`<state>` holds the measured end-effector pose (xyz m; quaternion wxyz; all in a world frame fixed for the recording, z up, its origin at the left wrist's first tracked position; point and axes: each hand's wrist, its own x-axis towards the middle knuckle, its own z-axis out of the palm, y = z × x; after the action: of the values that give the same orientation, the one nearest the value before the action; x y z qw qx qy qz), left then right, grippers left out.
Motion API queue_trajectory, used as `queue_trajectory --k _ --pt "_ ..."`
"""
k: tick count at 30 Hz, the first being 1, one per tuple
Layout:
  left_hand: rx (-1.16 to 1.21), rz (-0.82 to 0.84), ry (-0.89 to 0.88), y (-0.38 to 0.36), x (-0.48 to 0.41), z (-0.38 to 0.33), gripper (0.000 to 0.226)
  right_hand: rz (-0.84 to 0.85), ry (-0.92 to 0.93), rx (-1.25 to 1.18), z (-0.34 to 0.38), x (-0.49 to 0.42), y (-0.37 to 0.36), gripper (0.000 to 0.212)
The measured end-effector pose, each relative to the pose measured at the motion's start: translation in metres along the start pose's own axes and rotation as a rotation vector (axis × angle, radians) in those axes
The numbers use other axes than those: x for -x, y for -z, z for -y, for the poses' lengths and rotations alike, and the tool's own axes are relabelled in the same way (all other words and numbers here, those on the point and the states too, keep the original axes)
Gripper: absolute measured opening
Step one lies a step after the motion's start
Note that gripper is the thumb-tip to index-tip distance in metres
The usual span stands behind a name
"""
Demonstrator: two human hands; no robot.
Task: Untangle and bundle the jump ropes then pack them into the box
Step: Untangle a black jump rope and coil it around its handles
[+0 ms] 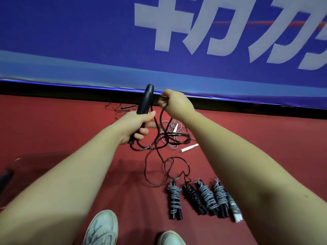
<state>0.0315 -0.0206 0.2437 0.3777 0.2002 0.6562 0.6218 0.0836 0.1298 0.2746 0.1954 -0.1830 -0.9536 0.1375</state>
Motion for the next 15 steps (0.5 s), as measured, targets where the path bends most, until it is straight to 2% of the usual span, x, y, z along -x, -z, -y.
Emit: queue_trajectory --k 2,5,8,15 --pt "0.113 0.078 0.036 -0.004 0.004 -0.003 0.024 0.003 0.011 0.027 0.000 -0.001 0.001 0.025" --pt "0.095 0.226 0.062 -0.005 0.009 -0.004 0.029 -0.010 0.001 0.072 -0.004 -0.004 0.003 0.026" --pt "0.074 0.241 0.094 -0.008 0.005 0.000 0.030 0.010 0.009 0.095 -0.005 -0.003 0.004 0.026" --pt "0.320 0.263 0.143 -0.018 -0.003 0.000 0.017 0.098 0.056 0.090 -0.007 0.001 0.004 0.016"
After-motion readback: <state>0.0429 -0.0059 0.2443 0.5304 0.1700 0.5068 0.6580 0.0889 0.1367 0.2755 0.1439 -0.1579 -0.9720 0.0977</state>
